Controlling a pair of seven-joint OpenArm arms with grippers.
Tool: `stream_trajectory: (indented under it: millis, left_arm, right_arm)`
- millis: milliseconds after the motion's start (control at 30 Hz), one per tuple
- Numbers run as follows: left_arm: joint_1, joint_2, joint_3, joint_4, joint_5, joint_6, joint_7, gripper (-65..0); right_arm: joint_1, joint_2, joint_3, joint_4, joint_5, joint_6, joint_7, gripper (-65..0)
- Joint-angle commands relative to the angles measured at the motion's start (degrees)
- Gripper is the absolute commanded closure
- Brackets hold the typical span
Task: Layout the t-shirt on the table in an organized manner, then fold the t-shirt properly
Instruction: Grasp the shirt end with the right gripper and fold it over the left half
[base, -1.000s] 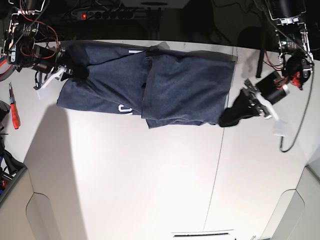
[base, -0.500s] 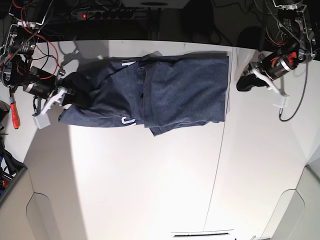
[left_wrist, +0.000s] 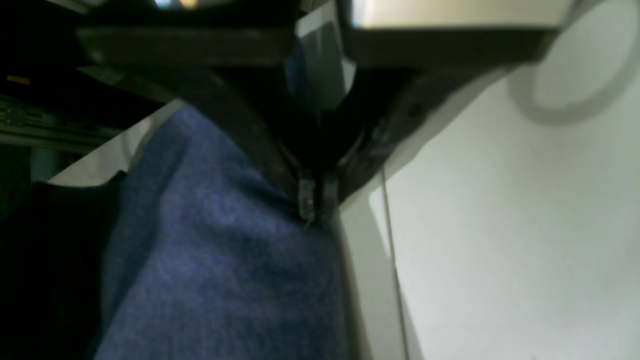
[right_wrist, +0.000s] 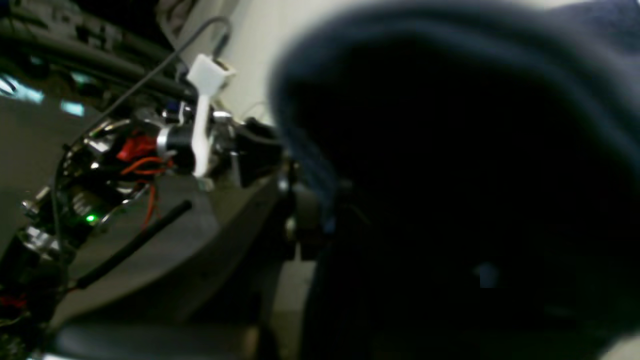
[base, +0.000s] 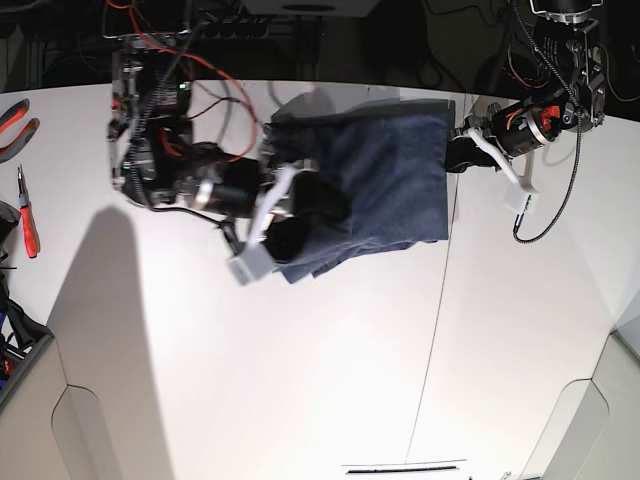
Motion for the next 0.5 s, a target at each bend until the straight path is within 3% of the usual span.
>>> stream_trajectory:
  millis: [0,267,467]
  left_arm:
    - [-0.3,-0.5,-0.1,0.7,-1.2,-0.2,-0.8,0.0]
    - [-0.4,-0.5,-0.1,0.7,-2.5,-0.2,-0.8,0.0]
    - [-0.4,-0.5,-0.1,0.7,-3.0,-0.2,-0.8,0.0]
  right_arm:
    - [0.9,-0.3,-1.8,1.0,-0.5,0.1,2.2,0.0]
    - [0.9,-0.7,-14.8,1.0,-8.9,-1.4,5.9,0.0]
    - [0.9,-2.5,-19.8,0.9,-16.8,-2.1,8.6,0.0]
